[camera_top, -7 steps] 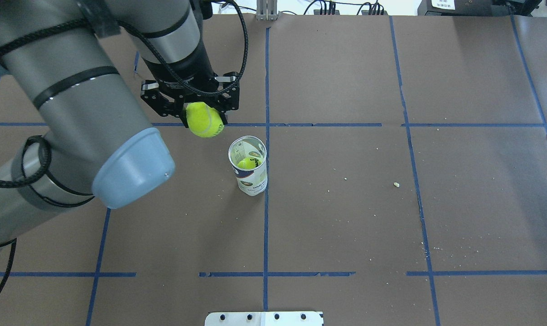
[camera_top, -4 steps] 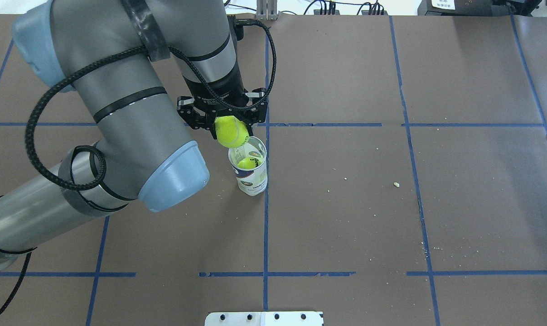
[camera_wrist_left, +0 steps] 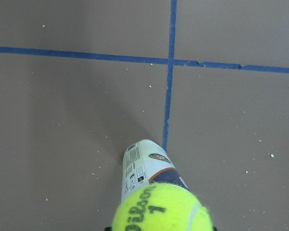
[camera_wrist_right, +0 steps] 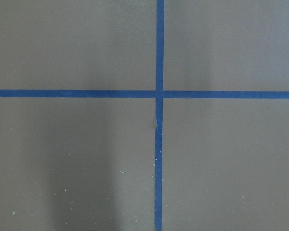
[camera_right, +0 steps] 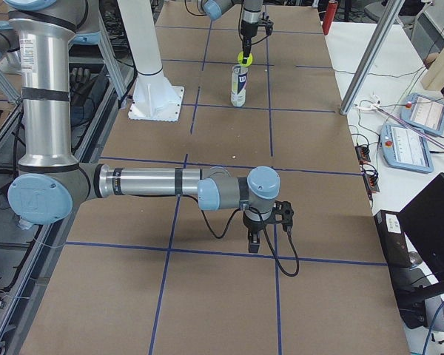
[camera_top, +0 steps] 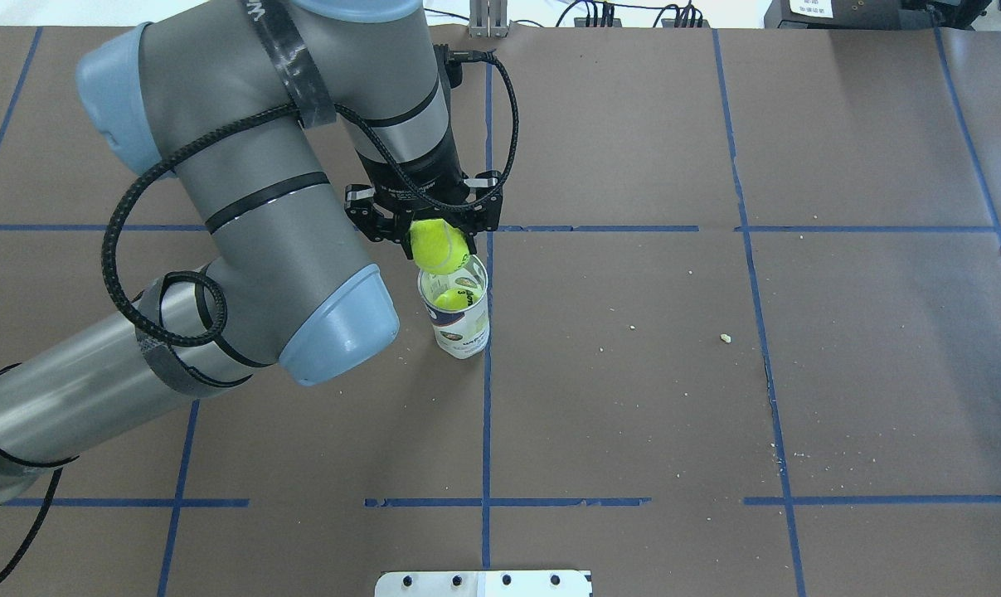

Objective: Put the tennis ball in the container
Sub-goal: 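Carry the ball with the left gripper over the clear plastic can, then open the left gripper to drop the ball into the can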

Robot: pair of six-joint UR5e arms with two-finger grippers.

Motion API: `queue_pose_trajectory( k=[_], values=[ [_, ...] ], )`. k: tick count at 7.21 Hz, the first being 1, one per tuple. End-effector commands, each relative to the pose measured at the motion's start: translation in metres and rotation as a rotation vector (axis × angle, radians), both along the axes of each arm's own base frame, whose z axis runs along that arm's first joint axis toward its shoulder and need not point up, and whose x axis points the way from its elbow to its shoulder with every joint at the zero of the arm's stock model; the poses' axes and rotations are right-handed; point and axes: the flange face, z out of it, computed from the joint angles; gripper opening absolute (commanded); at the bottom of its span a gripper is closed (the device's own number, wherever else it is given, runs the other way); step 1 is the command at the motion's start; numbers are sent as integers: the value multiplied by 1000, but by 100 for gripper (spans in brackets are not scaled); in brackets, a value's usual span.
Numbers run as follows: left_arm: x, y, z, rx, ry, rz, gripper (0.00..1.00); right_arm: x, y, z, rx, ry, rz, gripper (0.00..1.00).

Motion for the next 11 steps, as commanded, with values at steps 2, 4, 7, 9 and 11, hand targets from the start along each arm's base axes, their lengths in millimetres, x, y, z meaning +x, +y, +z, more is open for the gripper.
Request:
queue_pose_trajectory(
  k=[2, 4, 7, 9, 11],
  values=[
    [7, 7, 1, 0, 0, 16, 0, 0, 0, 0, 0, 0, 0, 100],
    [7, 8, 2, 2, 1, 18, 99, 0, 0, 0, 0, 0, 0, 100],
    [3, 11, 5, 6, 6, 20, 100, 0, 0, 0, 0, 0, 0, 100],
    [-14, 24, -9, 59, 48, 28, 100, 0, 0, 0, 0, 0, 0, 100],
    [-45, 42, 9, 124, 75, 49, 100, 0, 0, 0, 0, 0, 0, 100]
  ],
)
